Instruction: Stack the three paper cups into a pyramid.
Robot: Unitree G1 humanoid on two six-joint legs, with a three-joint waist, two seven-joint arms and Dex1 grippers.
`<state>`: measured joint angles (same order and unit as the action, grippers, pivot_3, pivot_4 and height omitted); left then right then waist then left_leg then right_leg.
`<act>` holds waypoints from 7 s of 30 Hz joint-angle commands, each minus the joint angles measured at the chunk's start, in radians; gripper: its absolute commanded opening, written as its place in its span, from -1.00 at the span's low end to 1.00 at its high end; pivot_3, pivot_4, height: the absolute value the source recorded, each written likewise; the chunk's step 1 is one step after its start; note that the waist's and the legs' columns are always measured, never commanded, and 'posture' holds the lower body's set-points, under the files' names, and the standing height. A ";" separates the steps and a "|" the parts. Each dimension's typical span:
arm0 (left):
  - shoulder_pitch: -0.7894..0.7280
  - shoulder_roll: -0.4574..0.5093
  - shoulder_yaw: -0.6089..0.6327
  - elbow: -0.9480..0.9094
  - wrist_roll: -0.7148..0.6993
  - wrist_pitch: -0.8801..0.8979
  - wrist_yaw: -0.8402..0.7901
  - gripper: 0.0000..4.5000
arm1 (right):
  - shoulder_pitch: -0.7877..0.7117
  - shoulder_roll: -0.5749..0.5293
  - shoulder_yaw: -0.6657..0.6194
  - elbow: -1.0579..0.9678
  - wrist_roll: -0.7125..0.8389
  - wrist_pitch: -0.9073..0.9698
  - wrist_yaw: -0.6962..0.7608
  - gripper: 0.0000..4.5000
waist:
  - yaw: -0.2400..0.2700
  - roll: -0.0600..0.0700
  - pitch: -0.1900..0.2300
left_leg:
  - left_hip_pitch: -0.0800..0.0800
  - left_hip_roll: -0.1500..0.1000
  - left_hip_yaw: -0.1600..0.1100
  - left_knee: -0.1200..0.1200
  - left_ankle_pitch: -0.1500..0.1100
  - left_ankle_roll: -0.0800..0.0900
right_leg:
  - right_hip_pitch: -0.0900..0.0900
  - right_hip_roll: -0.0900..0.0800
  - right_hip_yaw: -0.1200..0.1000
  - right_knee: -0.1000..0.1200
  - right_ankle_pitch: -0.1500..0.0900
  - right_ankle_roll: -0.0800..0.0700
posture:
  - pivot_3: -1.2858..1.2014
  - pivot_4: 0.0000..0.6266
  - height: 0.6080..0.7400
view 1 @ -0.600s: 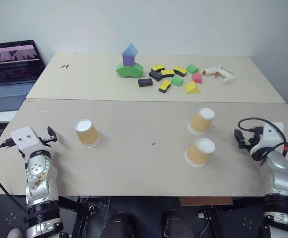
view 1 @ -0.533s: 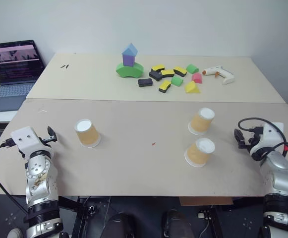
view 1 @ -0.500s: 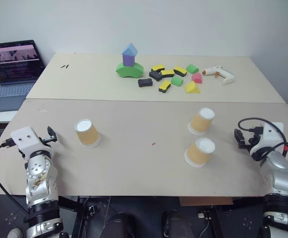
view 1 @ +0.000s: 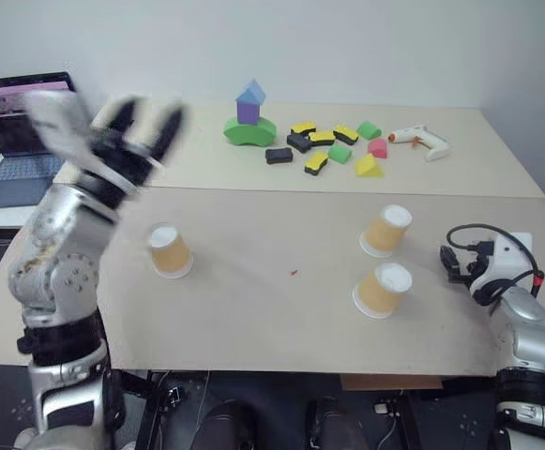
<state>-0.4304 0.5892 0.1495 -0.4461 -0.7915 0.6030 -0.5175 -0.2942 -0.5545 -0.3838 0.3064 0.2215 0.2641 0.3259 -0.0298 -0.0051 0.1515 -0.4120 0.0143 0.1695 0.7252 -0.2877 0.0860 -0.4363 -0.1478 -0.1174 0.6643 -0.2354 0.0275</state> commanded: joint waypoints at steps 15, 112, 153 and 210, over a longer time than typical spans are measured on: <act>0.160 0.139 -0.168 0.123 0.302 -0.265 -0.411 1.00 | 0.183 -0.520 0.026 -0.402 0.504 0.381 1.028 0.95 | 0.010 0.005 0.001 | 0.008 0.005 -0.007 0.002 -0.003 0.005 | 0.011 -0.007 -0.004 -0.004 -0.001 -0.005 | 0.03 -0.52 0.32; 0.072 0.042 -0.131 0.111 0.315 -0.121 -0.299 1.00 | -0.880 0.078 0.644 0.378 -0.083 0.050 1.125 0.99 | 0.008 0.003 0.004 | -0.003 0.000 -0.013 0.003 -0.003 0.005 | 0.009 -0.001 -0.015 -0.007 0.000 0.000 | 0.03 -0.52 0.32; 0.082 0.046 -0.104 0.082 0.312 -0.089 -0.261 1.00 | -0.200 0.008 0.074 -0.432 0.100 0.646 0.157 0.99 | 0.021 0.001 0.002 | -0.004 -0.001 -0.020 0.003 -0.003 0.005 | 0.014 -0.001 -0.019 -0.016 0.001 0.002 | 0.03 -0.52 0.32; 0.098 0.051 -0.094 0.055 0.307 -0.059 -0.238 1.00 | -0.450 -0.142 0.485 -0.169 0.089 0.348 0.667 0.17 | 0.017 0.001 0.002 | -0.004 -0.001 -0.019 0.002 -0.003 0.005 | 0.013 0.000 -0.019 -0.016 0.001 0.001 | 0.03 -0.52 0.32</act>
<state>-0.3303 0.6297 0.0253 -0.3484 -0.4731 0.5456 -0.7577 -0.7285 -0.6976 0.1168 0.1521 0.3085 0.6440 0.9829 -0.0125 -0.0038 0.1539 -0.4160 0.0132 0.1501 0.7274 -0.2905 0.0908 -0.4232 -0.1479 -0.1364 0.6484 -0.2344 0.0289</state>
